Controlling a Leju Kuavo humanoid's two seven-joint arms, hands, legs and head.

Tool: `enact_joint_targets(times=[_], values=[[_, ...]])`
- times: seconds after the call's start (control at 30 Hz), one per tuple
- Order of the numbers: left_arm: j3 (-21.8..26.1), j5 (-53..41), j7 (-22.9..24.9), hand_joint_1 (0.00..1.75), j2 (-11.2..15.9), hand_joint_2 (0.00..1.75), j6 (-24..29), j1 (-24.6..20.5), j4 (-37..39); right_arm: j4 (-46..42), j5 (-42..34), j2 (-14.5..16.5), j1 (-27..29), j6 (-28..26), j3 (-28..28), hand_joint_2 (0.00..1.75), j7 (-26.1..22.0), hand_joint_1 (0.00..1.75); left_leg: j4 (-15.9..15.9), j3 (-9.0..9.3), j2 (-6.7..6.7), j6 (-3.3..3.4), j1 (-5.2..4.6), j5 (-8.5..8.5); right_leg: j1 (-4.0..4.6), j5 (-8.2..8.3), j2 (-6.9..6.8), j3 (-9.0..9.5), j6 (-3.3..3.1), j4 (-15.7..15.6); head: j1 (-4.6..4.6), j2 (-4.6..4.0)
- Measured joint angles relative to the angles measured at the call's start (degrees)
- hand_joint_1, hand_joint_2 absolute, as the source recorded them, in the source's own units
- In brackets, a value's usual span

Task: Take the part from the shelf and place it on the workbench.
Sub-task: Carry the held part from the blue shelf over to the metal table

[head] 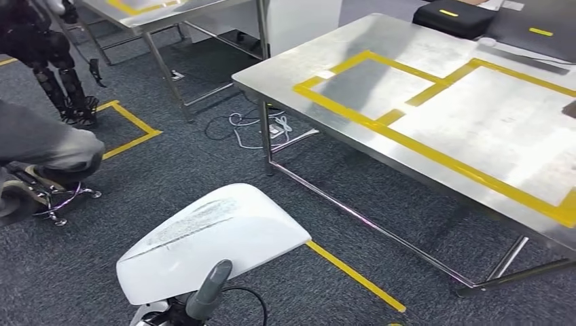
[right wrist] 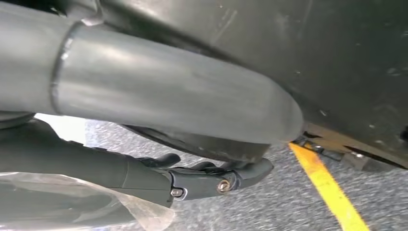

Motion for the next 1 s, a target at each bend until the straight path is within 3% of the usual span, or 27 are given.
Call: enact_joint_targets(times=[0.07, 0.13, 0.2, 0.23, 0.27, 0.3, 0.33, 0.37, 0.43, 0.5, 0.57, 0.6, 0.67, 0.73, 0.77, 0.8, 0.83, 0.87, 0.93, 1.0], values=[[0.15, -0.03, 0.00, 1.75, 0.03, 0.00, 0.00, 0.04, -0.07, 0.00, 0.04, -0.01, 0.14, 0.05, 0.00, 0.00, -0.16, 0.00, -0.06, 0.46, 0.80, -0.56, 0.10, -0.29, 0.04, 0.00, 1.28, 0.05, -0.96, -0.10, -0.22, 0.00], [0.28, -0.10, -0.01, 1.75, 0.03, 0.00, 0.01, 0.00, -0.16, 0.00, 0.14, -0.04, 0.24, 0.09, -0.01, 0.00, -0.23, 0.00, 1.83, 0.02, -1.08, -1.06, 0.40, -1.88, -0.09, 0.15, 2.54, 0.18, -1.73, -0.25, -0.41, 0.00], [0.38, -0.15, -0.02, 1.75, 0.09, 0.00, 0.03, 0.05, -0.27, 0.00, 0.23, -0.08, 0.07, 0.16, -0.02, 0.00, -0.30, 0.00, 8.40, -2.86, -4.17, -1.18, 0.50, -5.43, -0.09, 0.21, 3.92, 0.25, -2.34, -0.31, -0.68, 0.00], [0.40, -0.15, -0.02, 1.75, 0.14, 0.00, 0.04, 0.09, -0.30, 0.00, 0.26, -0.09, -0.01, 0.21, -0.01, 0.00, -0.33, 0.00, 12.48, -4.85, -4.94, -1.13, 0.49, -7.11, -0.02, 0.21, 4.73, 0.26, -2.51, -0.30, -0.73, 0.00], [0.42, -0.15, -0.01, 1.75, 0.20, 0.00, 0.04, 0.12, -0.30, 0.00, 0.29, -0.10, -0.03, 0.23, -0.01, 0.00, -0.35, 0.00, 15.54, -6.46, -5.27, -1.04, 0.46, -7.92, 0.07, 0.21, 5.59, 0.30, -2.60, -0.29, -0.74, 0.00], [0.43, -0.15, -0.01, 1.75, 0.25, 0.00, 0.04, 0.13, -0.30, 0.00, 0.30, -0.13, 0.03, 0.23, -0.01, 0.00, -0.36, 0.00, 16.73, -7.28, -5.43, -0.88, 0.44, -7.55, 0.15, 0.20, 6.46, 0.37, -2.63, -0.28, -0.73, 0.00], [0.44, -0.15, -0.01, 1.75, 0.28, 0.00, 0.04, 0.13, -0.30, 0.00, 0.31, -0.15, 0.09, 0.23, -0.01, 0.00, -0.37, 0.00, 15.59, -7.07, -5.61, -0.65, 0.42, -6.00, 0.21, 0.20, 7.34, 0.47, -2.62, -0.27, -0.72, 0.00], [0.44, -0.15, -0.01, 1.75, 0.31, 0.00, 0.04, 0.12, -0.30, 0.00, 0.31, -0.17, 0.14, 0.23, -0.02, 0.00, -0.37, 0.00, 12.48, -5.95, -6.08, -0.36, 0.40, -3.65, 0.24, 0.20, 8.24, 0.59, -2.62, -0.26, -0.73, 0.00], [0.45, -0.15, -0.01, 1.75, 0.31, 0.00, 0.04, 0.14, -0.31, 0.00, 0.32, -0.17, 0.11, 0.27, -0.02, 0.00, -0.40, 0.00, 4.96, -3.05, -9.11, 0.27, 0.50, 0.13, 0.22, 0.23, 9.89, 0.52, -2.41, -0.15, -0.68, 0.00], [0.46, -0.14, 0.00, 1.75, 0.31, 0.00, 0.05, 0.16, -0.34, 0.00, 0.33, -0.18, 0.06, 0.30, -0.02, 0.00, -0.45, 0.00, 1.26, -1.73, -11.40, 0.47, 0.45, 1.01, -0.06, 0.41, 11.28, -0.03, -1.75, -0.02, -0.69, 0.00], [0.49, -0.14, 0.00, 1.75, 0.24, 0.00, 0.07, 0.01, -0.37, 0.00, 0.34, -0.20, 0.17, 0.30, -0.01, 0.00, -0.47, 0.00, 0.73, -1.61, -10.60, 0.55, 0.29, 1.00, -0.40, 0.68, 12.51, -0.64, -0.85, -0.19, -0.73, 0.00], [0.51, -0.10, 0.00, 1.75, 0.08, 0.00, 0.08, -0.22, -0.36, 0.00, 0.34, -0.23, 0.25, 0.28, -0.01, 0.00, -0.51, 0.00, 0.42, -1.48, -9.87, 0.76, 0.33, 1.15, -0.39, 0.54, 12.10, -0.96, -0.49, -0.06, -0.68, 0.00], [0.53, 0.07, 0.01, 1.75, -0.50, 0.00, 0.05, -0.84, -0.31, 0.00, 0.26, -0.33, 0.23, 0.17, 0.00, 0.00, -0.69, 0.00, -0.17, -1.25, -8.10, 1.27, 0.52, 1.41, -0.15, -1.41, 9.09, -2.81, 0.01, 2.99, -0.38, 0.00], [0.57, 0.31, 0.09, 1.75, -1.08, 0.00, -0.07, -1.37, -0.14, 0.00, 0.07, -0.38, 0.04, 0.00, -0.01, 0.00, -0.97, 0.00, -0.24, -1.25, -6.18, 1.56, 0.41, 1.36, -0.04, -5.02, 5.73, -6.30, 0.37, 10.13, -0.11, 0.00], [0.60, 0.38, 0.15, 1.75, -1.28, 0.00, -0.13, -1.56, -0.03, 0.00, -0.03, -0.39, -0.02, -0.08, -0.03, 0.00, -1.07, 0.00, -0.23, -1.24, -5.19, 1.61, 0.35, 1.30, -0.05, -6.26, 5.07, -7.91, 0.56, 13.46, -0.11, 0.00], [0.61, 0.39, 0.24, 1.75, -1.46, 0.00, -0.17, -1.72, 0.09, 0.00, -0.09, -0.39, -0.03, -0.10, -0.07, 0.00, -1.13, 0.00, -0.23, -1.21, -4.23, 1.63, 0.32, 1.22, -0.08, -6.48, 4.73, -8.63, 0.71, 15.09, -0.11, 0.00], [0.62, 0.39, 0.31, 1.75, -1.61, 0.00, -0.19, -1.84, 0.18, 0.00, -0.13, -0.39, 0.01, -0.12, -0.12, 0.00, -1.09, 0.00, -0.21, -1.15, -3.35, 1.61, 0.32, 1.13, -0.11, -5.67, 4.42, -8.19, 0.81, 14.55, -0.10, 0.00], [0.62, 0.38, 0.37, 1.75, -1.76, 0.00, -0.20, -1.91, 0.25, 0.00, -0.16, -0.39, 0.05, -0.13, -0.19, 0.00, -1.05, 0.00, -0.20, -1.01, -2.56, 1.52, 0.33, 1.00, -0.13, -4.00, 3.89, -6.52, 0.83, 11.75, -0.10, 0.00], [0.63, 0.38, 0.42, 1.75, -2.00, 0.00, -0.19, -1.96, 0.32, 0.00, -0.17, -0.39, 0.02, -0.15, -0.30, 0.00, -0.97, 0.00, -0.13, -0.63, -1.25, 1.09, 0.15, 0.61, 0.04, -0.94, 1.61, -1.78, 0.57, 3.76, -0.07, 0.00], [0.68, 0.39, 0.42, 1.75, -2.13, 0.00, -0.17, -1.98, 0.33, 0.00, -0.15, -0.39, -0.07, -0.16, -0.34, 0.00, -0.92, 0.00, -0.01, -0.34, -0.19, 0.56, -0.17, 0.32, 0.37, -0.11, 0.31, 0.66, -0.16, -0.33, -0.21, 0.00]])
